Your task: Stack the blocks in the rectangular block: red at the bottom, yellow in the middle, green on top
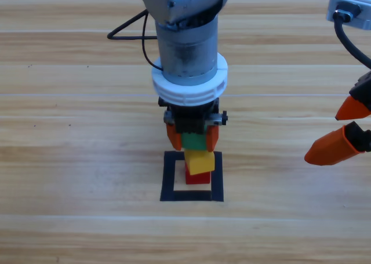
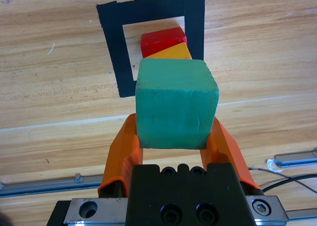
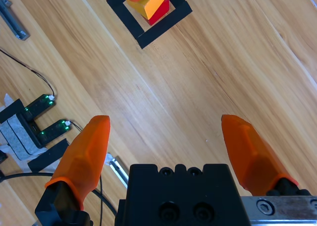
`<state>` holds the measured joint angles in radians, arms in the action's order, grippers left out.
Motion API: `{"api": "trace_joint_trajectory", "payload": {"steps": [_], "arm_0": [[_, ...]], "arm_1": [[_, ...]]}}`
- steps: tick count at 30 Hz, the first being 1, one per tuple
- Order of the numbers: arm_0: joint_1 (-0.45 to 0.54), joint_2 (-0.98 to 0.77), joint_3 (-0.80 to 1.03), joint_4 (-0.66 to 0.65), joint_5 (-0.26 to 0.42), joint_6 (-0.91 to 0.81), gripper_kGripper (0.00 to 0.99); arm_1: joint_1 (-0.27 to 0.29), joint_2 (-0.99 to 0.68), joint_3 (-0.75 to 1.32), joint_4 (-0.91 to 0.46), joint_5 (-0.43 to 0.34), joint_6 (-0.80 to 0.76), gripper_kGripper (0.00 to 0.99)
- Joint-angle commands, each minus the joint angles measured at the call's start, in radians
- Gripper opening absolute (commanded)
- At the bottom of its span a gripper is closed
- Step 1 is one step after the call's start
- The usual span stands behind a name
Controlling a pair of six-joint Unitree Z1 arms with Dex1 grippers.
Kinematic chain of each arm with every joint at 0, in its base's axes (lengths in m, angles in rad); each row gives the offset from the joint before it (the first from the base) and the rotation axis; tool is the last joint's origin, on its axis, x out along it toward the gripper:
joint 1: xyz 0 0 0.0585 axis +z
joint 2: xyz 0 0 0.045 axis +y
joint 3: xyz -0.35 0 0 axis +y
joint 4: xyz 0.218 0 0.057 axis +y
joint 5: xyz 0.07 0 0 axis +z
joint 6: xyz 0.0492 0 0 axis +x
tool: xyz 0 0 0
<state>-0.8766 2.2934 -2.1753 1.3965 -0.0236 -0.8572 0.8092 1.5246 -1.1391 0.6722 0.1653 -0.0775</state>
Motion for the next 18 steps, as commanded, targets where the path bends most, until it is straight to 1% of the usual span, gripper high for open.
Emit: {"api": "trace_joint_trajectory", "payload": {"steps": [1, 8, 18], "arm_0": [[-0.018, 0.063, -0.009, 0.007, 0.005, 0.009, 0.075], [-0.018, 0.066, -0.014, 0.007, -0.002, 0.006, 0.075], [-0.018, 0.044, -0.012, 0.013, -0.001, -0.054, 0.081]], "arm_1": [[0.007, 0.052, 0.035, 0.007, 0.002, -0.005, 0.990], [0.007, 0.052, 0.035, 0.007, 0.003, -0.005, 0.990], [0.007, 0.055, 0.035, 0.007, 0.006, -0.008, 0.990]]}}
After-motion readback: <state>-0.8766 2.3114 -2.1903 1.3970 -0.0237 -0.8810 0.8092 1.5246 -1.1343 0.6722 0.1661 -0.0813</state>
